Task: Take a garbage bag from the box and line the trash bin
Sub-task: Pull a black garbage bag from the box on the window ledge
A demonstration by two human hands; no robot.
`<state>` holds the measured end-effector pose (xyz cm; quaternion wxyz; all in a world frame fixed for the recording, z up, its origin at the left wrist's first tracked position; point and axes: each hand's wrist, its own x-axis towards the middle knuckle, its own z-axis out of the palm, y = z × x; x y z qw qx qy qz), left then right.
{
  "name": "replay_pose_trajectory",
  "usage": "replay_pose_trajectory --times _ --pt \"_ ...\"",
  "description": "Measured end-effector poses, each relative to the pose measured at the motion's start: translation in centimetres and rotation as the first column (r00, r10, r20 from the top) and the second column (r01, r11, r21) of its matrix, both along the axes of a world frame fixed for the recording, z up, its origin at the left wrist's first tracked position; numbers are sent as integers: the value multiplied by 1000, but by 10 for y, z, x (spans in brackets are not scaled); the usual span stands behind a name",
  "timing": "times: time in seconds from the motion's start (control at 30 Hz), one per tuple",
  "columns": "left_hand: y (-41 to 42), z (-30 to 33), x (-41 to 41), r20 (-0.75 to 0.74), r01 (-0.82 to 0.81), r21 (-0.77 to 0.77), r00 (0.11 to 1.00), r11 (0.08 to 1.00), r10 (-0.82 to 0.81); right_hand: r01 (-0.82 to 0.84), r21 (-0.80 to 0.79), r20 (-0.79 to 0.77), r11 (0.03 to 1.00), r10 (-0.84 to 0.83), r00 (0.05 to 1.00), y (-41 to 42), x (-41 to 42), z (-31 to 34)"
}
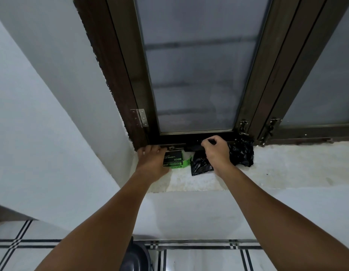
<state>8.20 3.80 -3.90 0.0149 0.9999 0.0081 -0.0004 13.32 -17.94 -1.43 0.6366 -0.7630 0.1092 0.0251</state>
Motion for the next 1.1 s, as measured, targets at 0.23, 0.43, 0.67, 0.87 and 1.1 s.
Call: replay_pose_trajectory --times 0.23,0.43,0.67,0.87,1.1 --pt "-3 -3 -2 33 -44 -182 998 982 51 -189 -111 -101 976 178 979 2 -2 3" --pt "-15 2 2 81 7 -460 996 888 35 -205 64 -178 977 213 961 14 -1 15" --pt "-25 9 4 78 -40 -567 992 823 101 -228 55 -20 972 229 973 11 -9 13" --pt "-27 12 3 59 -59 -614 991 787 121 -247 -74 35 966 250 968 7 -8 9" --pt "-21 16 2 83 -104 -676 973 730 215 -165 290 -126 943 209 970 2 -8 13"
